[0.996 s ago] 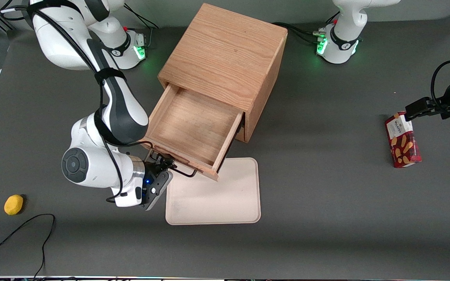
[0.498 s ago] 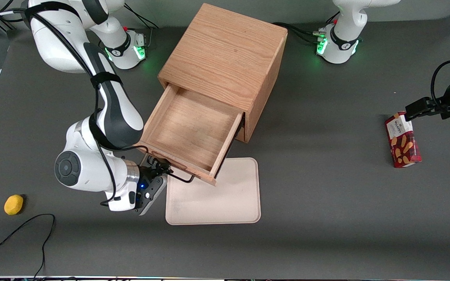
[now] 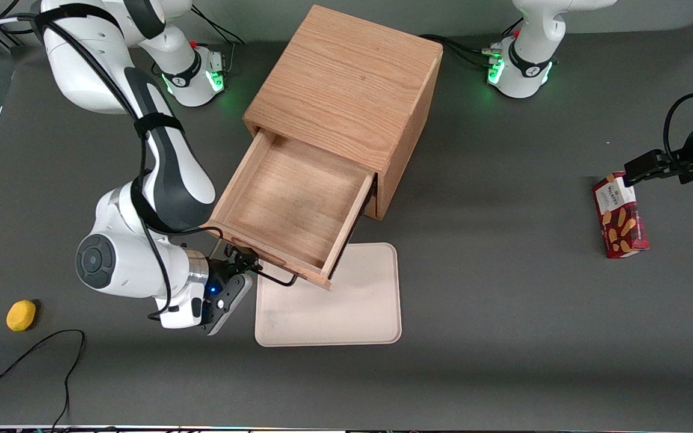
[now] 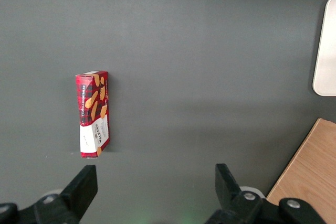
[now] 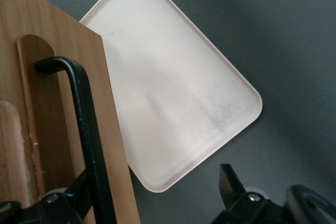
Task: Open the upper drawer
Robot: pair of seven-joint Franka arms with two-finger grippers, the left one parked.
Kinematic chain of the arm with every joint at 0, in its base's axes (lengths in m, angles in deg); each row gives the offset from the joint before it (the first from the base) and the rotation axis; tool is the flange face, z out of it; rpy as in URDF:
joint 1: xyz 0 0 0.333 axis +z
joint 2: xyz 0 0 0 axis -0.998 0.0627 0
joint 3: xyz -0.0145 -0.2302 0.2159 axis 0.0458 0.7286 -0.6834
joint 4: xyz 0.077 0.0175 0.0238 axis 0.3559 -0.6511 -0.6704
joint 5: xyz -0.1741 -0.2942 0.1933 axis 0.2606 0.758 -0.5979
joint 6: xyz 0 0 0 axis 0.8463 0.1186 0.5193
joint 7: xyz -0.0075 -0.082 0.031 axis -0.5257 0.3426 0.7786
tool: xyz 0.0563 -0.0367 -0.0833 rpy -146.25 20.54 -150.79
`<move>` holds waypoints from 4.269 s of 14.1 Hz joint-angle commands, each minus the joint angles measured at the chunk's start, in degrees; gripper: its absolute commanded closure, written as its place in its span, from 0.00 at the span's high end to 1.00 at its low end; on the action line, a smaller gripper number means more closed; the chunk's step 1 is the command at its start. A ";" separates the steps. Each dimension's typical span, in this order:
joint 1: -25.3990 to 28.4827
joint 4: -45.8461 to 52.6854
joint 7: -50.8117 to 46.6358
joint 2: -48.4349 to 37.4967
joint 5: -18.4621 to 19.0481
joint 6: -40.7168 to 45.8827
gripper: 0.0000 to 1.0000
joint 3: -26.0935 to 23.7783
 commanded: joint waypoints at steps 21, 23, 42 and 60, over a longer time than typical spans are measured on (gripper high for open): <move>-2.44 5.45 0.71 2.18 0.56 -1.04 1.00 -0.19; -2.44 6.95 0.53 2.27 0.47 1.07 1.00 -0.19; -7.36 -2.23 -9.30 -19.05 7.85 28.68 1.00 4.73; -4.11 -22.04 -37.27 -36.49 17.00 25.78 1.00 13.17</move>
